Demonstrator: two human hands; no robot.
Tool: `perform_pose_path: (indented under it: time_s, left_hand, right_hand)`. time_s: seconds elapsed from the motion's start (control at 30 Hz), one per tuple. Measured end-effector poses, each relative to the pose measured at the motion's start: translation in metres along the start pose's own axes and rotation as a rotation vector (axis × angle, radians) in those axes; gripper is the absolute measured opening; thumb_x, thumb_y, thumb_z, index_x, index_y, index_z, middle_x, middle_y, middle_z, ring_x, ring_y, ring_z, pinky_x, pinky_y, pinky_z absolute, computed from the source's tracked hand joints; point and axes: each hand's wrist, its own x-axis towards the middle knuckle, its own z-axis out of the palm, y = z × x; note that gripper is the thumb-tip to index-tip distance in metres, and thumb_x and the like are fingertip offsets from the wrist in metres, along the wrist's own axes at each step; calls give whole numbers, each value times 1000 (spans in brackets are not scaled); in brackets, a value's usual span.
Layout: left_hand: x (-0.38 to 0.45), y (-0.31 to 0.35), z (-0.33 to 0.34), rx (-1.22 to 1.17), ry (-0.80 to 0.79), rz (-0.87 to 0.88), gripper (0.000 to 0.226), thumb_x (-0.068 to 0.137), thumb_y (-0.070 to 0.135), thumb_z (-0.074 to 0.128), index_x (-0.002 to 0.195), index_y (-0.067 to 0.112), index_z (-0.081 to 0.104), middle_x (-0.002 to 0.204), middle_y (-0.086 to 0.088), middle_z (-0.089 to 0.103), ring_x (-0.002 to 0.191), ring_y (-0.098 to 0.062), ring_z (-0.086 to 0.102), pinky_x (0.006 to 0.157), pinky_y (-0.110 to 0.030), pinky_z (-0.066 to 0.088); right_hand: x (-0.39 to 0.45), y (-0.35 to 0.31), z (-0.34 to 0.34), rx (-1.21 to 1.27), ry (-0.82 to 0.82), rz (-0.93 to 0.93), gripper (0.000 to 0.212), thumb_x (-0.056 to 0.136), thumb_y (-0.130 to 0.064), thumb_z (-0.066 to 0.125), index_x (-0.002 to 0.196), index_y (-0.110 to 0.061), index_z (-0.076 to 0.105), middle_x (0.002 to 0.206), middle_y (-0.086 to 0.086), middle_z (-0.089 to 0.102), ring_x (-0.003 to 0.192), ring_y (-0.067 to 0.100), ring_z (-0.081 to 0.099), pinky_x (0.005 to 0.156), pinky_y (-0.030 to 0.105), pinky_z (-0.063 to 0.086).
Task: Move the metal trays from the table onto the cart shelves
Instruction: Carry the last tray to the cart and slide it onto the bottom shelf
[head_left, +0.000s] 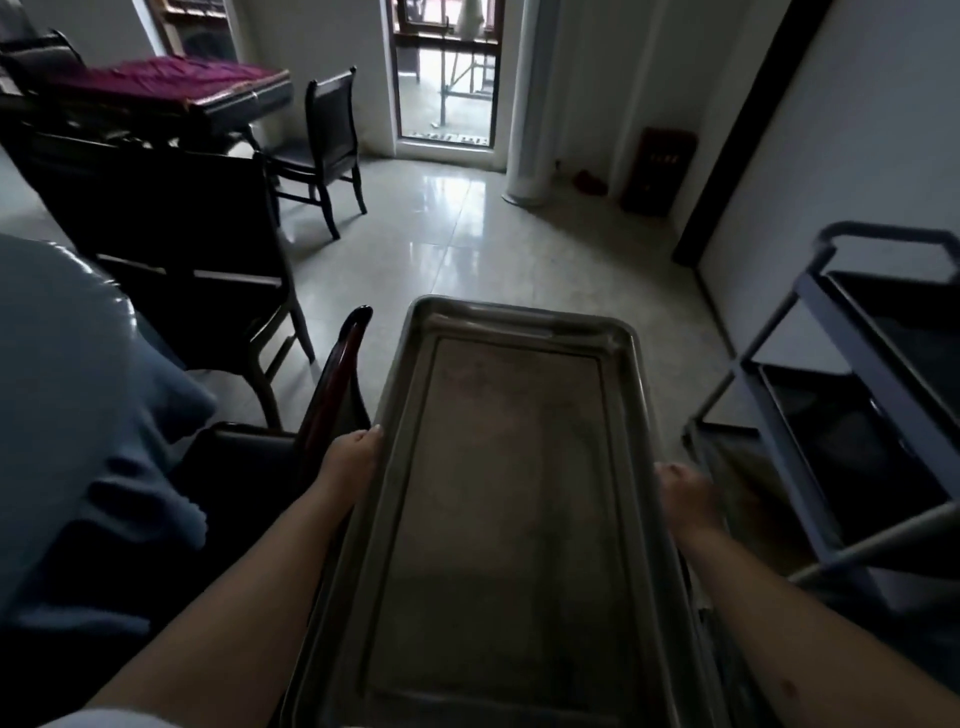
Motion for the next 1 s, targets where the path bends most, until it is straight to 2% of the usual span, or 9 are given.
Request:
perform_pose_path:
  time_s: [0.1,0.23,0.33,0.5,0.57,0.7,0.83,0.93,1.0]
  left_hand:
    - [33,10,6,-37,-83,-31,28,102,27,49,89,6,63,90,-17,62,89,-27,59,82,-37,43]
    - [71,12,23,-23,-58,-103,34,102,25,51,103,-3,69,106,-25,68,105,-39,63,91,-45,48]
    - [109,28,38,100,-49,-111,40,101,32,51,118,-1,66,118,-24,67,112,-41,62,90,-41,50]
    - [203,73,67,104,5,-69,34,102,30,50,106,1,68,113,-26,67,112,-41,62,95,-42,47]
    - [245,98,81,120,39,-67,38,103,30,49,109,-2,68,115,-26,67,113,-41,61,95,-42,46]
    - [309,148,107,143,98,-48,40,104,33,46,109,0,69,112,-24,68,104,-38,63,85,-37,45]
    - [357,195,136,101,79,-67,42,104,36,44,97,4,70,105,-24,69,96,-34,64,85,-40,49]
    - [396,228,162,103,72,-42,44,103,35,46,108,-1,70,108,-25,69,101,-38,66,89,-41,51]
    - [427,252,180,133,22,-28,45,103,38,46,106,0,71,103,-23,70,96,-37,66,87,-44,53]
  right_hand:
    - [19,-10,10,26,34,38,33,94,-23,49,83,4,66,94,33,64,89,42,59,76,40,45]
    - [58,-27,21,-14,29,61,31,93,-25,50,77,-4,66,89,29,64,87,38,60,69,34,38]
    - [101,-38,35,-13,21,69,31,93,-26,50,77,-5,66,85,22,64,80,30,57,67,31,35]
    - [208,-65,68,-18,12,64,37,93,-26,50,74,2,65,81,24,65,73,28,53,64,32,31]
    - [263,-87,79,-21,4,32,38,93,-26,49,74,3,66,82,25,65,73,28,53,63,32,31]
    - [368,-144,74,-48,-41,-50,39,94,-27,48,79,2,69,85,25,67,75,30,57,64,33,35]
    - [445,-181,62,-52,-33,-86,38,94,-27,49,82,4,68,87,26,68,83,36,61,66,34,37]
    - [490,-194,56,-52,-11,-67,36,93,-26,49,86,3,69,92,25,69,87,37,61,67,33,36]
    - [517,-200,53,-30,25,-42,34,93,-26,50,86,1,70,92,25,69,88,37,62,68,34,37]
